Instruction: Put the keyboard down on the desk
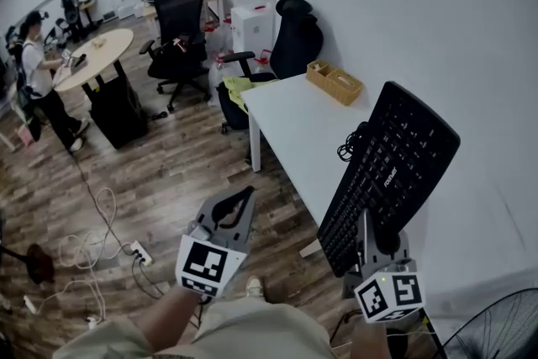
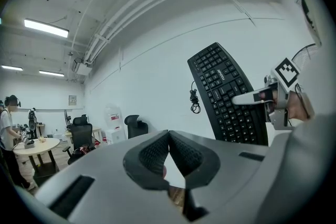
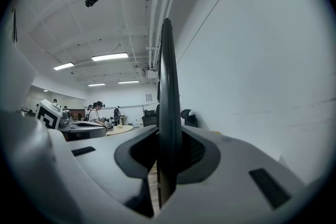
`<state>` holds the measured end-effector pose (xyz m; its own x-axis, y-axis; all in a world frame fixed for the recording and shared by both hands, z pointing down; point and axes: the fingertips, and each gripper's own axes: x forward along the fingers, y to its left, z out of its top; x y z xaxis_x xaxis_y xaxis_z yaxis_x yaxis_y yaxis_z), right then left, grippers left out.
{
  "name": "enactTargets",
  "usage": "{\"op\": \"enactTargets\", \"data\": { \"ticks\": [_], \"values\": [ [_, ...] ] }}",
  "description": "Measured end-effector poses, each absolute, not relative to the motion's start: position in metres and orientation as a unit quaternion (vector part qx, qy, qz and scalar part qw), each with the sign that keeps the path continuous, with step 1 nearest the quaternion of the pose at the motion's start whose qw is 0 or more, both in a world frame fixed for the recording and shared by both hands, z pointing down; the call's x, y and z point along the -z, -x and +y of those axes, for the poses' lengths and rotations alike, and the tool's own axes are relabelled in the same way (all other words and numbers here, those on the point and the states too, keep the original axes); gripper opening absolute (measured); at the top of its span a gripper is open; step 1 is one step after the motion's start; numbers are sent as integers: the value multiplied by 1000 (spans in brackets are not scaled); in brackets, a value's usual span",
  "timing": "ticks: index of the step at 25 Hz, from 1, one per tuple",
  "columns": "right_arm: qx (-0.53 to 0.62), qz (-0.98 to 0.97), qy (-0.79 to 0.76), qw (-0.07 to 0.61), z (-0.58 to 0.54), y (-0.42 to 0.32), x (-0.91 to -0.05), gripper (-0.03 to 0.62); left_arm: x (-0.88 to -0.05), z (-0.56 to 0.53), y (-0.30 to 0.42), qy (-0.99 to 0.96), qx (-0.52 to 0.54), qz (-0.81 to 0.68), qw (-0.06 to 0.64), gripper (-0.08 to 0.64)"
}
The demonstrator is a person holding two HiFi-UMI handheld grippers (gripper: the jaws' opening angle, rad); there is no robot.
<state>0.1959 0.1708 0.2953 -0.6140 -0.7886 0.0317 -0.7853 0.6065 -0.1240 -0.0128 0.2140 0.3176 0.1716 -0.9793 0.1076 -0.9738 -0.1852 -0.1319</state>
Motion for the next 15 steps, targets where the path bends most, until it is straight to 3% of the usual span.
{"op": "enactTargets", "data": {
  "ticks": [15],
  "values": [
    [87, 876, 474, -20, 58, -126, -325, 84, -336, 111, 102, 777, 80, 624, -3, 23]
  ]
}}
